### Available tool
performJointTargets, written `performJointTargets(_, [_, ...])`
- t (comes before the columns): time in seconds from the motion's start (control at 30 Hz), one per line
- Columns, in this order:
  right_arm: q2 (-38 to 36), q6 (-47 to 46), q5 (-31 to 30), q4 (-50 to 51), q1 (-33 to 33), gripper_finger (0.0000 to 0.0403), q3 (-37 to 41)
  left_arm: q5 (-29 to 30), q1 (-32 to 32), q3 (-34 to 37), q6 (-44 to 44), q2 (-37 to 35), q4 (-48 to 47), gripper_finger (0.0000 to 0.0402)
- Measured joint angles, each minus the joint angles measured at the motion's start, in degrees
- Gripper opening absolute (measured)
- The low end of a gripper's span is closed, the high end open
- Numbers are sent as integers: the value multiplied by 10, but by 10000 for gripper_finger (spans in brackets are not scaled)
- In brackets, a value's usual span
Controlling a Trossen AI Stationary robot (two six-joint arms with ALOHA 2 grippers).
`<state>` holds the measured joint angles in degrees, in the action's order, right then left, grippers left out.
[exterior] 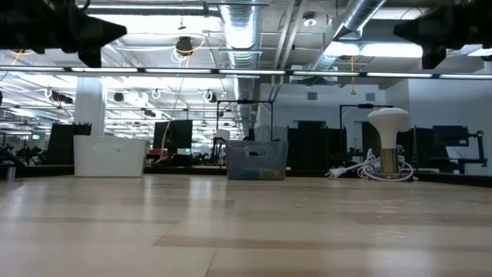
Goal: Pick and place Stapler, Stapler remover, tape
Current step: Return to Home Position
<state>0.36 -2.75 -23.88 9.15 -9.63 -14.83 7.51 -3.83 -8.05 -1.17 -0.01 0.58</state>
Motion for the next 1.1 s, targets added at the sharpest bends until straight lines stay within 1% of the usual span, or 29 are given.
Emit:
performJointTargets(0.13, [-2,-1,3,-12,0,0,28,0,0,32,1,0,39,1])
performJointTargets(0.23, [-2,-6,17,-26,-1,0,46,0,0,48,6,0,41,1])
performJointTargets(0.43, [-2,-31,65,-24,-1,0,74,0,0,78,15,0,53,1])
performJointTargets(0.8, [-2,-33,94,-21,-1,0,112,0,0,78,11,2,47,1])
performJointTargets(0.9, [0,-17,119,-22,-1,0,113,0,0,78,11,2,46,1])
performJointTargets(1.0, [0,-14,123,-21,-1,0,113,1,0,77,12,2,46,1])
performJointTargets(1.1, [0,-46,120,-21,-1,0,113,7,0,77,12,2,46,3])
